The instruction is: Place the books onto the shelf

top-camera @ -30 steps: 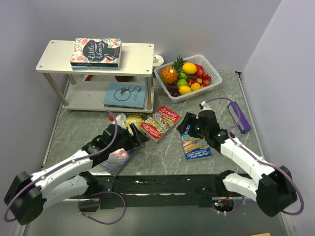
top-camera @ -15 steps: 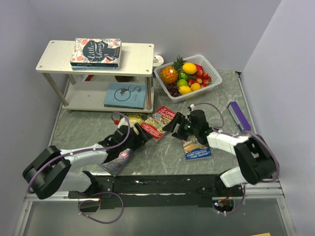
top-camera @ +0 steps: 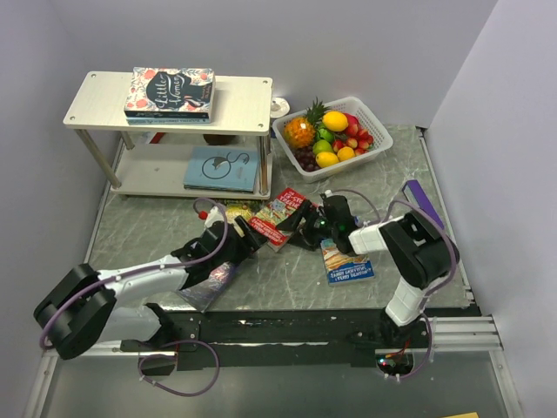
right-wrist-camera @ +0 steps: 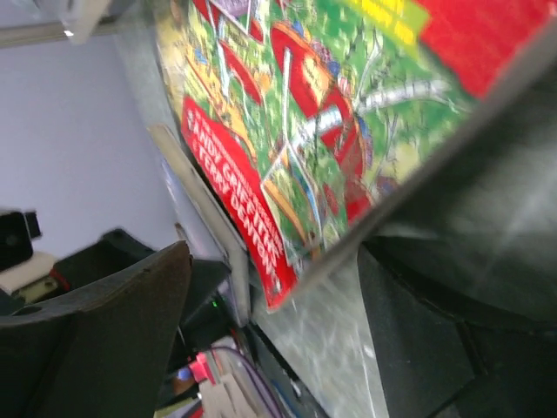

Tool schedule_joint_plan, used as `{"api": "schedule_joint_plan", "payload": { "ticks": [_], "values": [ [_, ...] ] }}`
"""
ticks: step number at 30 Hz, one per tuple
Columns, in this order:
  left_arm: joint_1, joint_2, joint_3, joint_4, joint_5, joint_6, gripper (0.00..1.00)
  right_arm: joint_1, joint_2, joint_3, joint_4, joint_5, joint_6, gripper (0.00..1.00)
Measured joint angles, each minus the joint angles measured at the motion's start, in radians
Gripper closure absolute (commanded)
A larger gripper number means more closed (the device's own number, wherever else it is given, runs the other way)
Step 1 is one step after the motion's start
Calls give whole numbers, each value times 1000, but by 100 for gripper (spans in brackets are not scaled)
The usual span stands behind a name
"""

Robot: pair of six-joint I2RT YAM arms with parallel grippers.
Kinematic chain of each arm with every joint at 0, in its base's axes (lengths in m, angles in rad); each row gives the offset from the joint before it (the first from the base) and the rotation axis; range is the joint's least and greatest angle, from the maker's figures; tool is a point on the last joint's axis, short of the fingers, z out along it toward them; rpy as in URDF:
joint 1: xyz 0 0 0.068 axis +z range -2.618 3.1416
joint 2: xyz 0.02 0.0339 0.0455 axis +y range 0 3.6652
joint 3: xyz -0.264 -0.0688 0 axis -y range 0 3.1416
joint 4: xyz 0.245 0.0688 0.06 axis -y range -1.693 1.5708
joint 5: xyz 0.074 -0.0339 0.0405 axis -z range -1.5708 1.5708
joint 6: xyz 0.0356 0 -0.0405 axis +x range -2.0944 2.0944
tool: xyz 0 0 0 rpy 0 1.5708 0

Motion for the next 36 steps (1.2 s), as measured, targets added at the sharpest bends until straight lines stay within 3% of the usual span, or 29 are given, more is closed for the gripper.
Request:
{"api": "schedule_joint_plan", "payload": {
  "ticks": [8,18,20,22,25,31,36],
  "values": [
    [-15,-147,-95,-35,-14,-24,23,7,130,-26,313,-8,136,40],
    [-21,-294,-168,-101,-48,-58,23,12,148,-26,356,-21,179,91],
    [-21,-304,-168,-110,-55,-58,22,12,144,-29,355,-22,172,99],
    [-21,-307,-168,-114,-61,-58,21,11,122,-45,343,-31,162,100],
    [-21,-312,-168,-130,-73,-57,19,12,40,-72,253,-65,121,100],
    [-17,-356,-167,-174,-103,-40,10,12,-265,-49,-140,-183,-64,100],
    [58,-441,-163,-168,-51,13,3,13,-471,42,-467,-299,-262,100]
  ]
}}
